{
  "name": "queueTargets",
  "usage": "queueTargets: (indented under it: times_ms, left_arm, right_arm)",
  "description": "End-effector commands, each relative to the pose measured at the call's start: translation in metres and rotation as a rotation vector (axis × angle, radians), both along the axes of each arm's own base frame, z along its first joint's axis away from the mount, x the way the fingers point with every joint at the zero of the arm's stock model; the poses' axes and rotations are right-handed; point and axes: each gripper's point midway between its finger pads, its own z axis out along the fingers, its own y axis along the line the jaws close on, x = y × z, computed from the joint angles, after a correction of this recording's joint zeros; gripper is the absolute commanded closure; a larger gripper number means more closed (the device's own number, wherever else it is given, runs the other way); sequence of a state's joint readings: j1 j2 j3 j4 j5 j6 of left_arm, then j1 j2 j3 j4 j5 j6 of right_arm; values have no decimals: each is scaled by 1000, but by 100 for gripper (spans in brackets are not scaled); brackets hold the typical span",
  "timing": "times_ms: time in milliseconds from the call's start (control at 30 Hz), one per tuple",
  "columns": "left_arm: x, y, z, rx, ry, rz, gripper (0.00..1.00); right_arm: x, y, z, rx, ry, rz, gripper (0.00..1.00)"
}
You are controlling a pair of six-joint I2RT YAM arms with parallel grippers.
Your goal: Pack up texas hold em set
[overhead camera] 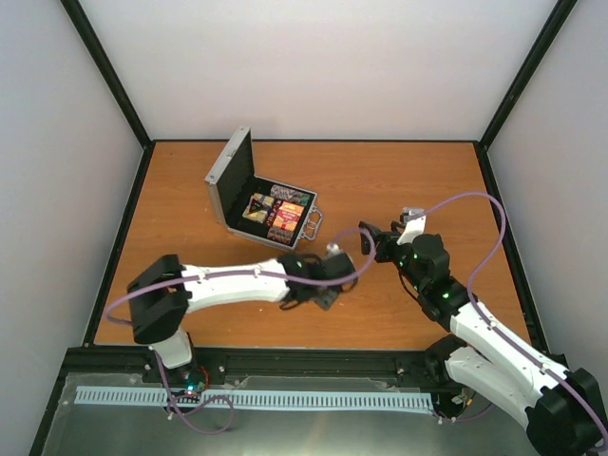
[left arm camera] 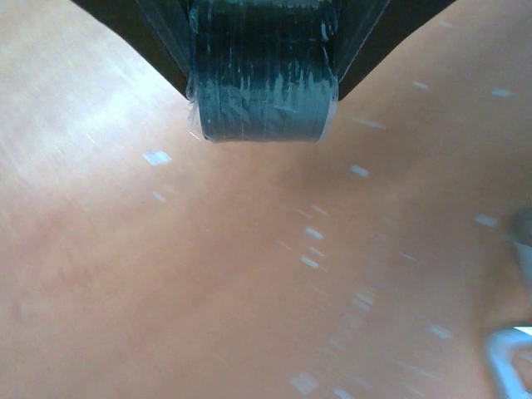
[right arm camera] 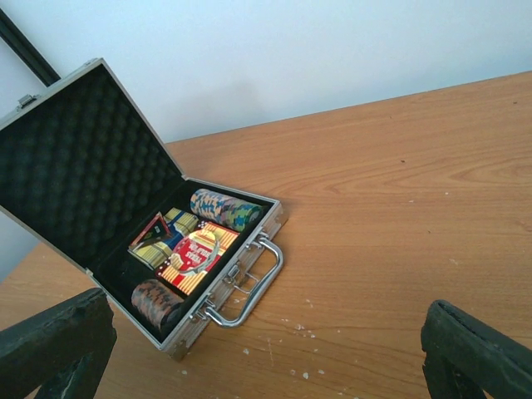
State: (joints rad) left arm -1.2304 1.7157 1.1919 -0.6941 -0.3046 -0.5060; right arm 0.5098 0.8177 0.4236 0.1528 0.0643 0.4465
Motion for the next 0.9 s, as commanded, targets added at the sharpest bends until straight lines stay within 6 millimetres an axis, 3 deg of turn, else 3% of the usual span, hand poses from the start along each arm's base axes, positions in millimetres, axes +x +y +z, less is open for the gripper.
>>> queueTargets:
  times_ms: [0, 100, 200, 333, 433, 600, 867]
  left_arm:
    - [83, 25, 62, -81, -184, 64, 67]
    - [147, 61, 94, -121, -259, 146, 67]
    - [194, 91, 122, -131, -326, 206, 67]
    - [243, 122, 130, -124, -369, 278, 67]
    - [274, 138, 118, -115, -367, 320, 67]
    - [315, 148, 92, -104, -354, 353, 67]
    - [354, 168, 55, 37, -363, 412, 67]
  right_arm:
    - [1, -5, 14, 21, -33, -20, 0]
    - [-1, -6, 16, 22, -37, -22, 0]
    - [-2, -7, 19, 23, -46, -24, 0]
    - [-3, -11, 20, 26, -54, -40, 0]
    - [-5, -11, 22, 32, -57, -33, 0]
    - [-7, -13, 23, 27, -61, -38, 0]
    - [-6, -15, 18, 19, -60, -49, 0]
